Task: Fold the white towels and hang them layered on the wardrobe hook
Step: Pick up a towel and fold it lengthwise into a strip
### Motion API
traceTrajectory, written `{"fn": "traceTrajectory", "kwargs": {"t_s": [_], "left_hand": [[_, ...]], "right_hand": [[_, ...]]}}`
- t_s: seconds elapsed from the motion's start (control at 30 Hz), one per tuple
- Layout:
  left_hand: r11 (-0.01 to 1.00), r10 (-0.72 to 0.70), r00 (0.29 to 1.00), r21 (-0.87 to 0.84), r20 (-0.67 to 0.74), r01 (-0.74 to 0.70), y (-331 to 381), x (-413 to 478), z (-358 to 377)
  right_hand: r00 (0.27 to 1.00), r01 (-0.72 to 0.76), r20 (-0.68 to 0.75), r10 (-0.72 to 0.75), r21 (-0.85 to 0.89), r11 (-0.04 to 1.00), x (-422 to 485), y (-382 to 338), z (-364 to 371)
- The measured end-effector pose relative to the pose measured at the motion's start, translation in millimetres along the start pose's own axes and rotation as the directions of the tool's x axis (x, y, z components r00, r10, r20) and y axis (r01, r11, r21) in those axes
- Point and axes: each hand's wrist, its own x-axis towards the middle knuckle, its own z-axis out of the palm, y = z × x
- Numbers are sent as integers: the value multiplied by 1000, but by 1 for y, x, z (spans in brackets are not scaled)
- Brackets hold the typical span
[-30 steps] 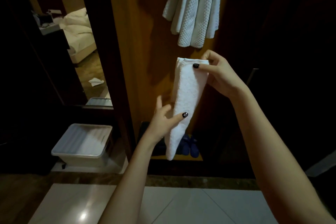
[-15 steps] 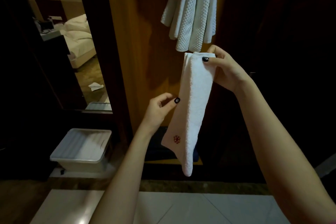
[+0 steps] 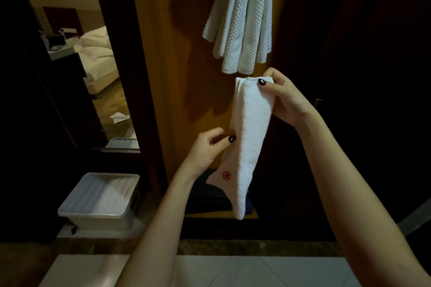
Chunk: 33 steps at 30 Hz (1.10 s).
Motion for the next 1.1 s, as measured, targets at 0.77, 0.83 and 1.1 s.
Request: {"fn": "traceTrajectory", "kwargs": {"t_s": [0.77,0.83,1.1], "left_hand": [[888,198,973,442,-119,-127,9,-8,-4],[927,105,990,369,-96,-63,7,-13,-3],[950,-14,950,292,-311,110,-7,-16,20]], "right_hand": [[997,37,-75,-32,60,998,8,-1,6],[994,36,-100,-31,44,998,9,1,8],[978,45,-196,-63,-96,994,15,8,23]]}}
